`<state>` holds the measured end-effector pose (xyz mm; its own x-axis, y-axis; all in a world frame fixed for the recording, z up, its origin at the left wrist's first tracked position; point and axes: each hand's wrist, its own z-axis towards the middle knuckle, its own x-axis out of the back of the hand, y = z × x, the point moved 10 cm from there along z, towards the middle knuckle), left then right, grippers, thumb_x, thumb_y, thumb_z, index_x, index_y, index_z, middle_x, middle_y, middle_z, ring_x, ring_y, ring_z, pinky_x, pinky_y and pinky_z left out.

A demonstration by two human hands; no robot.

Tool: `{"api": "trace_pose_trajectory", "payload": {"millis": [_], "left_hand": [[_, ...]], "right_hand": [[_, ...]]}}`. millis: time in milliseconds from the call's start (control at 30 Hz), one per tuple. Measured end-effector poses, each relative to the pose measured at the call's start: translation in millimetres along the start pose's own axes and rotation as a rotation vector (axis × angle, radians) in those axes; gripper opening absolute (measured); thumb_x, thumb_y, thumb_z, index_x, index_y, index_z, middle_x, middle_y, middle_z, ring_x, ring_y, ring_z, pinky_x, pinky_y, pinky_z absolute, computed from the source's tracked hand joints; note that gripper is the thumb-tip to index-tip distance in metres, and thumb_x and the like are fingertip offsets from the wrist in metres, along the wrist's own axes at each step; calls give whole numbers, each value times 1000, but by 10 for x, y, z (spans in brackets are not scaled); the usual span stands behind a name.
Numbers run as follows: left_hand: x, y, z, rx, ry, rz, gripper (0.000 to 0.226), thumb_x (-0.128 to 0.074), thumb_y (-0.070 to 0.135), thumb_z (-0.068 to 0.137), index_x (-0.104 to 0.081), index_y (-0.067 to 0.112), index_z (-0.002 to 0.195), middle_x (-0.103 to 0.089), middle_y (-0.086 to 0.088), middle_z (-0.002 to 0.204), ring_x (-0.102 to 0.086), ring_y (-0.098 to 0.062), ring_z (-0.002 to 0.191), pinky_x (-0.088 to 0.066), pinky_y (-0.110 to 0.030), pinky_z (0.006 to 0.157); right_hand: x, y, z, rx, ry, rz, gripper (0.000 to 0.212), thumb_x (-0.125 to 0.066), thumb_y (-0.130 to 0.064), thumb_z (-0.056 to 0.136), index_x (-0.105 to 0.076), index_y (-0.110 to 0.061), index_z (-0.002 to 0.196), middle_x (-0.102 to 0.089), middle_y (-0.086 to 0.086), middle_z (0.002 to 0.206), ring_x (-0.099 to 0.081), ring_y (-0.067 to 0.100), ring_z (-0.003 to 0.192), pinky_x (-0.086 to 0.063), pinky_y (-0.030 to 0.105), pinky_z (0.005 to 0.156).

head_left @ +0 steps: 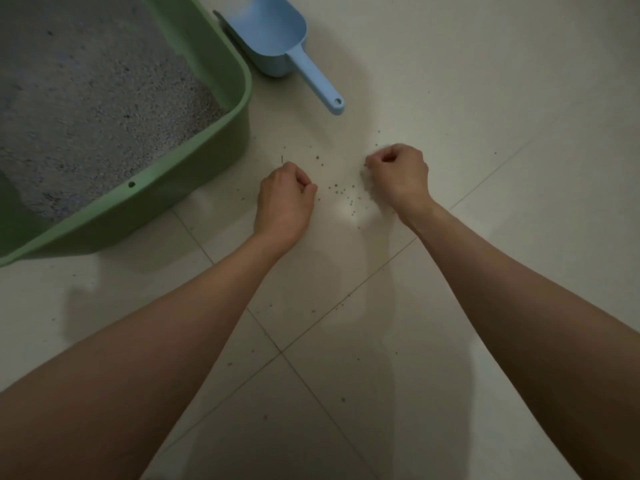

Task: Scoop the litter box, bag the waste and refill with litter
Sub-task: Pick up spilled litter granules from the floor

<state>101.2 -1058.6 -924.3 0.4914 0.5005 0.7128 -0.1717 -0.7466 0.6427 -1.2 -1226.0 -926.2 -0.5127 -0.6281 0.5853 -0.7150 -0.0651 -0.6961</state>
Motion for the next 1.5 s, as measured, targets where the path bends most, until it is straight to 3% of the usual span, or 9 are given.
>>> {"api": "trace_pose_trajectory", "payload": {"millis": [167, 300, 667, 900, 1000, 1100, 1267, 1400, 1500], "left_hand": [[98, 94, 166, -18, 91, -46, 20, -60, 22, 86, -60, 10, 102, -61, -11, 104, -55, -23, 100, -39, -27, 82], [38, 120, 285, -17, 106, -32, 25, -63, 26, 84, -60, 11, 104, -62, -8, 108, -54, -21, 103, -38, -24, 84], [-28, 167, 397, -11, 134, 13, 15, -65, 22, 83, -66, 12, 94, -66, -7, 101, -58, -21, 96, -37, -23, 76], [-43, 200, 434, -25, 86, 52, 14, -61, 22, 87, -69, 11, 91, -67, -8, 102, -60, -22, 96, -40, -25, 76], [-90, 300, 416, -98, 28, 152, 20, -55, 22, 91, -67, 7, 97, -62, -12, 106, -58, -27, 99, -44, -33, 83], [-54, 333, 389, -125, 17, 101, 19, -54, 21, 91, -66, 6, 97, -62, -8, 100, -57, -21, 95, -43, -29, 83], [-91, 3, 323, 275, -69, -881, 14, -56, 6, 88, -57, 10, 74, -61, -3, 71, -57, -9, 62, -48, -16, 57], [-132, -69, 240, 333, -138, -1019, 20, -46, -6, 87, -55, 8, 76, -59, -8, 72, -56, -11, 59, -48, -15, 55], [-147, -178, 217, 379, -137, -870, 26, -39, -3, 84, -59, 9, 72, -58, -3, 60, -51, -10, 53, -43, -15, 48]], "right_hand": [[-48, -111, 31, 113, 45, -212, 27, -56, -9, 77, -66, 11, 92, -67, 24, 97, -62, 34, 93, -52, 37, 78], [-93, -99, 74, 104, 55, -254, 24, -60, -14, 76, -65, 10, 76, -61, 23, 71, -58, 31, 68, -50, 37, 66], [-133, -100, 162, 143, 60, -268, 25, -54, -10, 84, -67, 11, 87, -70, 21, 92, -64, 31, 86, -51, 35, 74], [-150, -92, 194, 137, -32, -388, 30, -46, -13, 88, -49, -3, 60, -48, 10, 61, -47, 24, 65, -35, 26, 60], [-15, -37, 179, 58, -38, -26, 36, -50, -11, 88, -42, -10, 53, -39, 10, 59, -39, 20, 56, -31, 25, 54], [-7, 126, 112, -265, -153, 922, 28, -54, -3, 91, -50, -6, 63, -50, 7, 56, -45, 11, 48, -38, 17, 43], [2, 121, 52, -377, -345, 1447, 21, -47, 2, 91, -52, -4, 72, -59, 12, 67, -60, 14, 53, -48, 16, 46], [232, 347, 132, -372, -146, 1264, 24, -37, -2, 88, -54, -3, 70, -51, 6, 61, -47, 12, 50, -38, 15, 46], [584, 532, 245, -276, 95, 683, 21, -50, -7, 86, -57, -9, 66, -48, 1, 60, -41, 11, 51, -32, 19, 48]]}}
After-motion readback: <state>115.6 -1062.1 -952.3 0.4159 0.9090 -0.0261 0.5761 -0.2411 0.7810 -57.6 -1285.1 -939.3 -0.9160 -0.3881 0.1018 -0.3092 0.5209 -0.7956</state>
